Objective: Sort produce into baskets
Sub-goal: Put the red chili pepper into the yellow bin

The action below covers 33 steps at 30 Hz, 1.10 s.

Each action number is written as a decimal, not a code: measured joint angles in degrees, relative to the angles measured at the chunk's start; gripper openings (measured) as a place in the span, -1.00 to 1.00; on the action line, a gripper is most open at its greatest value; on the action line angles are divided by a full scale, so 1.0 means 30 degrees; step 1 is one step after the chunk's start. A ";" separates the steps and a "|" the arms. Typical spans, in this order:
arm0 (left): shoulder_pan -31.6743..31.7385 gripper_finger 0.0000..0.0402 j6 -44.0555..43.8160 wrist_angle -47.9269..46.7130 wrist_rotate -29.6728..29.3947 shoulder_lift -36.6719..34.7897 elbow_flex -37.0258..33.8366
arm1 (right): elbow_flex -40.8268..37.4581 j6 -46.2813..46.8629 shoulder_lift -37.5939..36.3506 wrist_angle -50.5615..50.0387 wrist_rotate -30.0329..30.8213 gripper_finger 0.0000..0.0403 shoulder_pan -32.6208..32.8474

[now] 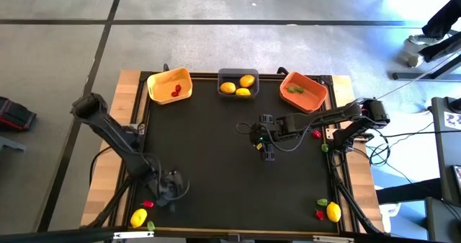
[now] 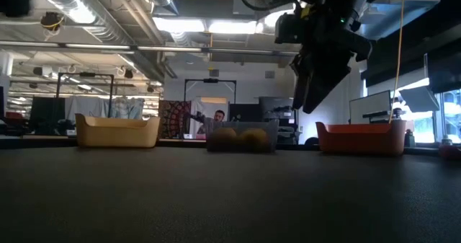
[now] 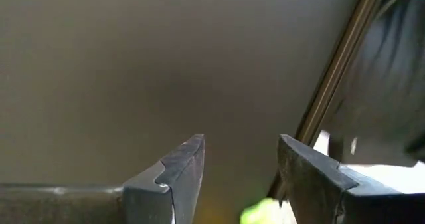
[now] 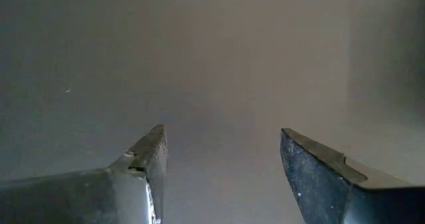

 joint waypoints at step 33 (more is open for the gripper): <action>-0.3949 -0.08 -0.1943 -0.3768 0.2970 0.3267 0.0001 | 0.0000 -0.0874 0.0000 0.0036 0.0182 0.12 0.0000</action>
